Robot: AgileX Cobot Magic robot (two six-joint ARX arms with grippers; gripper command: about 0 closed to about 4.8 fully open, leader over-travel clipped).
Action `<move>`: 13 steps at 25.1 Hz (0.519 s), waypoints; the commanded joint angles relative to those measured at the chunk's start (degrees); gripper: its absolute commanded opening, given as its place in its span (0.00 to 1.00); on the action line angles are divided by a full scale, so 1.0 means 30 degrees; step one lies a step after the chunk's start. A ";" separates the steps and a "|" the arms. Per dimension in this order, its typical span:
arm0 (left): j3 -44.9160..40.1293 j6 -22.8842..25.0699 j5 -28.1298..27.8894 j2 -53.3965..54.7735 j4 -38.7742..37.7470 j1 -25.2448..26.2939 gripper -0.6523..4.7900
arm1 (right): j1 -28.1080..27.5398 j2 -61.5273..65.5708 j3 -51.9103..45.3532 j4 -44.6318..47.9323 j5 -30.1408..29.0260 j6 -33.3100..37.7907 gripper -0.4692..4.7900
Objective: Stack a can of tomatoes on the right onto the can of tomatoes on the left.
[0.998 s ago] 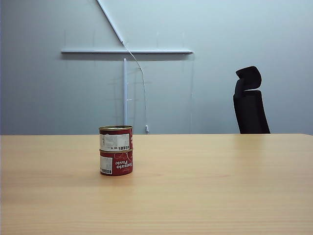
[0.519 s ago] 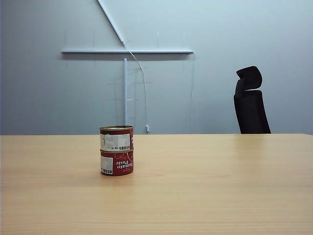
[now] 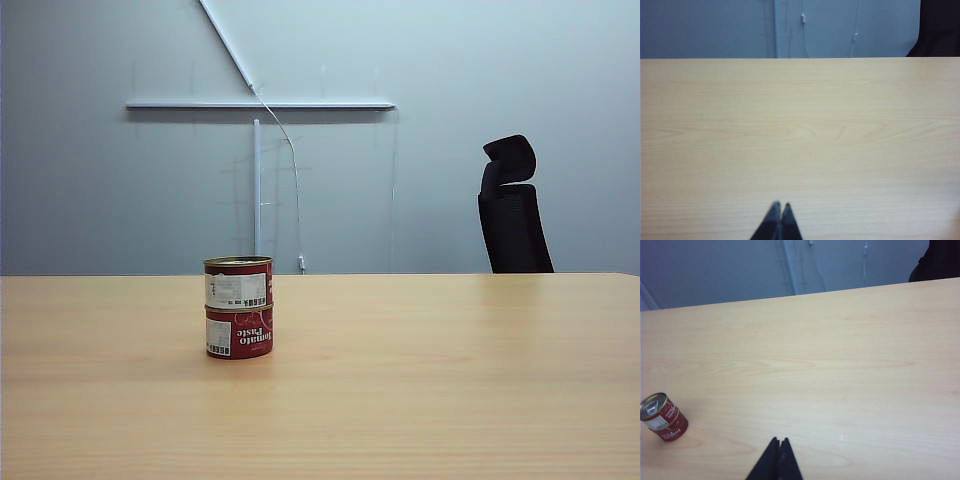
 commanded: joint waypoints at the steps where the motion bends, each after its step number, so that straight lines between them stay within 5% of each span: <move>1: 0.0073 0.0000 0.0066 0.0022 0.0095 0.0131 0.11 | 0.0022 -0.0051 0.0058 0.1195 0.0073 -0.0816 0.07; 13: 0.0073 0.0000 0.0066 0.0029 0.0095 0.0124 0.11 | 0.0015 -0.0073 0.0058 0.1574 0.0102 -0.1100 0.07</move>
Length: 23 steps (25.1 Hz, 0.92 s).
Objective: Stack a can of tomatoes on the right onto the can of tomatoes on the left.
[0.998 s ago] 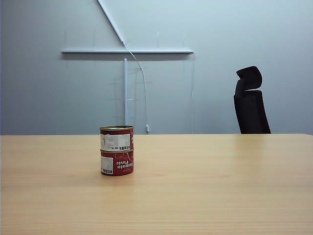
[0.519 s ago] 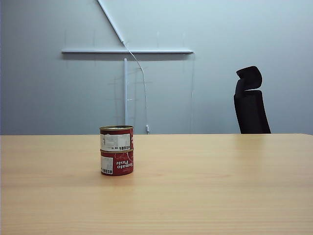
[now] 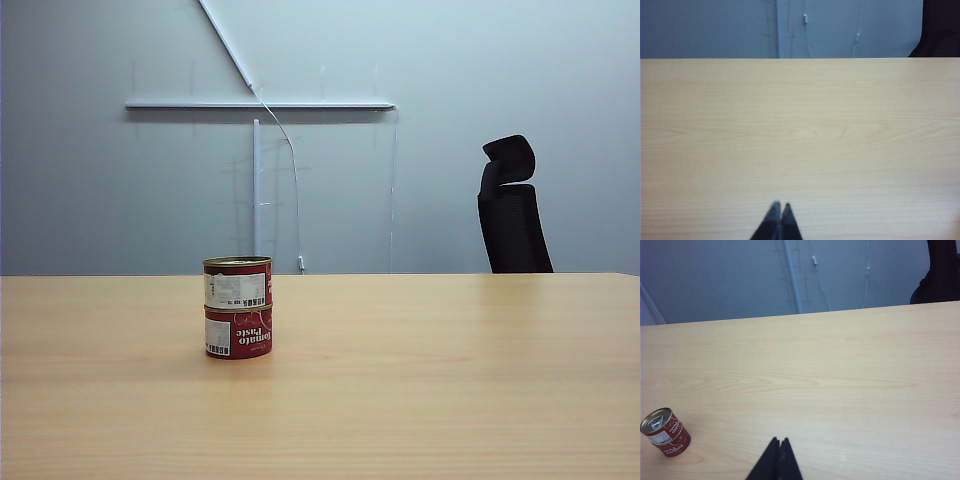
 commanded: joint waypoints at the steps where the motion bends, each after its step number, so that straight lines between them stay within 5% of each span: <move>1: 0.0073 0.0000 0.0058 0.0029 0.0102 -0.0007 0.11 | 0.0015 -0.0007 0.0058 0.0270 0.0102 -0.0051 0.07; 15: 0.0073 0.0000 0.0058 0.0029 0.0095 -0.0007 0.11 | -0.0408 -0.0444 -0.0481 0.0576 0.0029 -0.0051 0.07; 18: 0.0073 0.0000 0.0073 0.0022 0.0102 -0.0007 0.11 | -0.1603 -0.0430 -0.1413 0.1610 0.0029 -0.0051 0.07; 23: 0.0073 0.0000 0.0066 0.0022 0.0102 -0.0007 0.11 | -0.5173 -0.0364 -0.4932 0.7781 -0.1559 -0.0058 0.07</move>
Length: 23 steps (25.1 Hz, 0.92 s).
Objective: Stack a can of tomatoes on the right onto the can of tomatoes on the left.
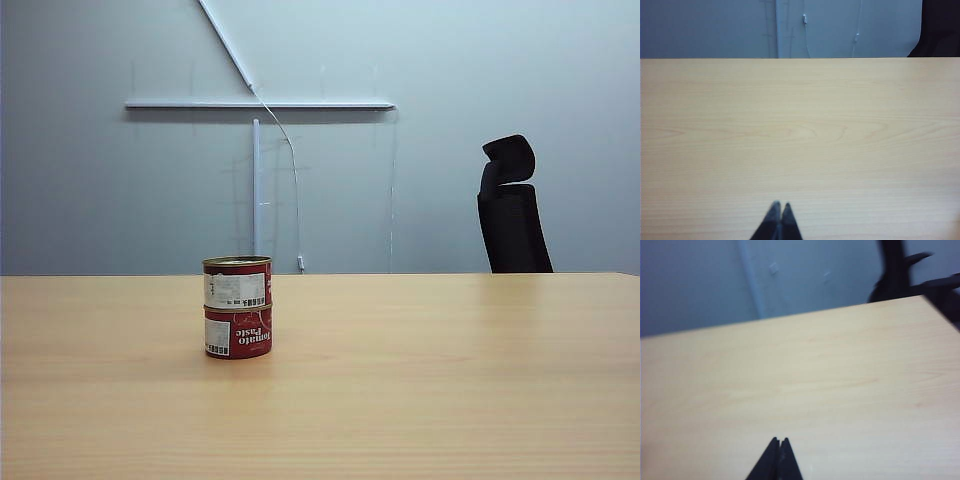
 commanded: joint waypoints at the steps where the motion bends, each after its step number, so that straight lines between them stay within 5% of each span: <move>1: 0.0073 0.0000 0.0051 0.0022 0.0102 0.0000 0.11 | -0.2018 0.0029 -0.1858 0.4707 -0.1894 -0.0007 0.07; 12: 0.0073 0.0000 0.0058 0.0022 0.0102 0.0000 0.11 | -1.0877 0.0015 -0.4750 0.8451 -1.2131 -0.0007 0.07; 15: 0.0073 0.0000 0.0051 0.0022 0.0095 0.0000 0.11 | -1.2247 -0.0007 -0.5391 0.9071 -1.3100 -0.0160 0.07; 23: 0.0073 0.0000 0.0058 0.0022 0.0102 0.0000 0.11 | -1.2284 -0.0051 -0.6615 1.0120 -1.2553 -0.0510 0.07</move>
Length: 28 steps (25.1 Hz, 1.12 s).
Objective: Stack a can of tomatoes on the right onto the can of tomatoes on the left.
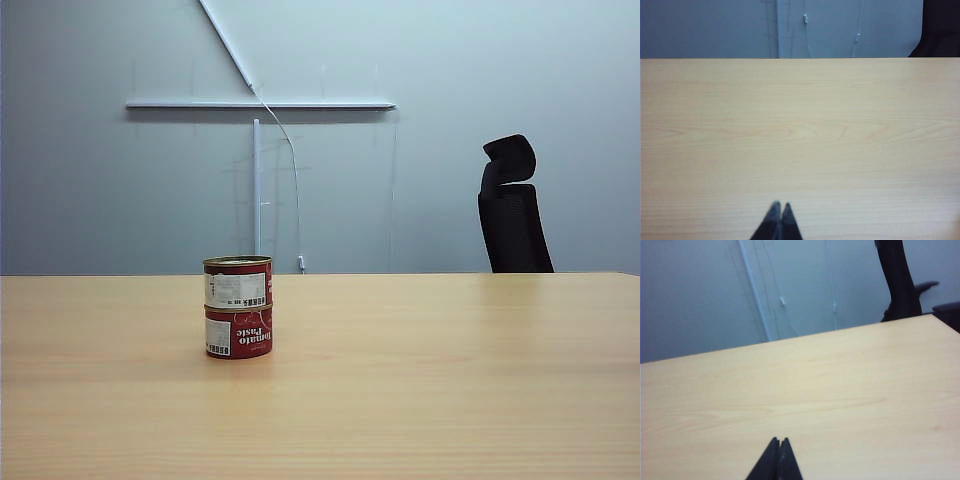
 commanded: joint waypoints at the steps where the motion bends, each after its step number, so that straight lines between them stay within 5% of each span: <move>1: 0.0073 0.0000 0.0051 0.0029 0.0102 0.0000 0.11 | 0.0087 -0.0066 -0.0080 0.0670 0.0678 -0.0073 0.07; 6: 0.0073 0.0000 0.0051 0.0029 0.0095 0.0000 0.11 | 0.0852 -0.0066 -0.0080 0.0940 0.2142 -0.0743 0.07; 28: 0.0073 0.0000 0.0051 0.0029 0.0102 0.0000 0.11 | 0.1406 -0.0066 -0.0080 0.0925 0.2470 -0.4080 0.07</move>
